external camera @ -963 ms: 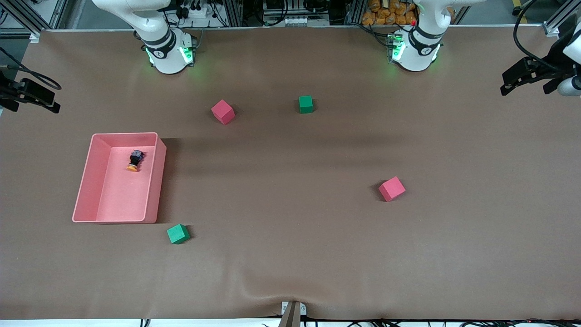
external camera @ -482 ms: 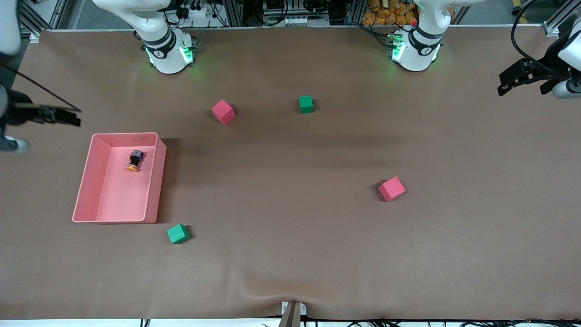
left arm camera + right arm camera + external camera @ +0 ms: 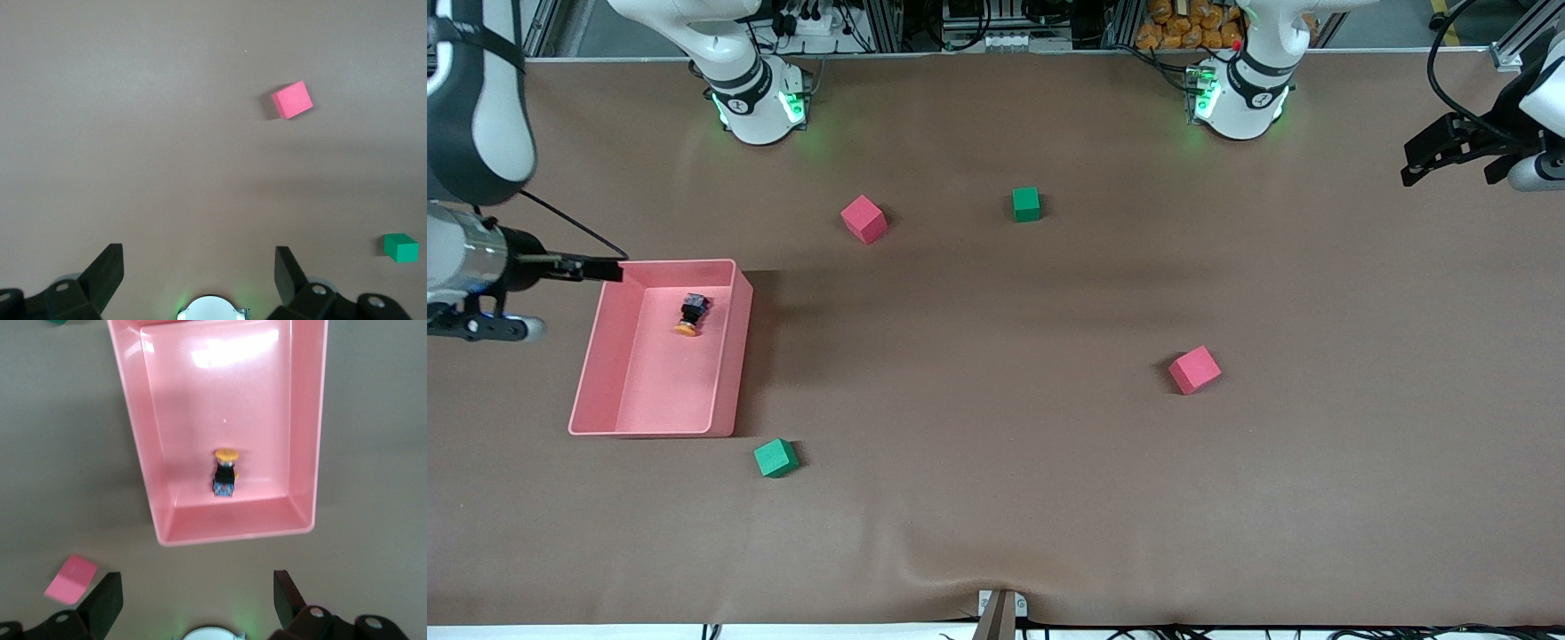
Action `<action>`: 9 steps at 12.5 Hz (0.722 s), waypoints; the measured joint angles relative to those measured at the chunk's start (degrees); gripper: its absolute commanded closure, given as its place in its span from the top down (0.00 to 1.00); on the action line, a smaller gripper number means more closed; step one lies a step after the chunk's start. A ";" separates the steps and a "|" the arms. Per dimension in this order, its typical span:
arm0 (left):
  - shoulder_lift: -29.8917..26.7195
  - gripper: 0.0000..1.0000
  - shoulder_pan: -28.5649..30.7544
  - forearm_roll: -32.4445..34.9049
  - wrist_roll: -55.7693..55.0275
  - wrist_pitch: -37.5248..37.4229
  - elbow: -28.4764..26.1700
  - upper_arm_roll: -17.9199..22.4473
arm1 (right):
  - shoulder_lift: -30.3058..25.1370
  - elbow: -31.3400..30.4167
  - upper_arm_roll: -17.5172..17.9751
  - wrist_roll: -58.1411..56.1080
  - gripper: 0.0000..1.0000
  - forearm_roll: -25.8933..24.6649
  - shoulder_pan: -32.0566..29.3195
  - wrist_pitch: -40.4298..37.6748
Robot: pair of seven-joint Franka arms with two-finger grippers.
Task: Place and upright button with both arms
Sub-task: 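Lower the right gripper into the tray and grasp the yellow button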
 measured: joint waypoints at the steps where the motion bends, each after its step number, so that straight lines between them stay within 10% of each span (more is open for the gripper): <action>1: 0.01 1.00 -0.04 0.00 0.00 -0.04 0.00 -0.07 | 0.24 -3.99 -0.09 0.00 1.00 -0.03 -0.40 5.86; 9: 0.69 1.00 -0.47 0.00 0.00 -0.23 -0.03 -0.49 | 1.97 -28.52 -0.08 -0.17 1.00 -0.05 -1.57 35.64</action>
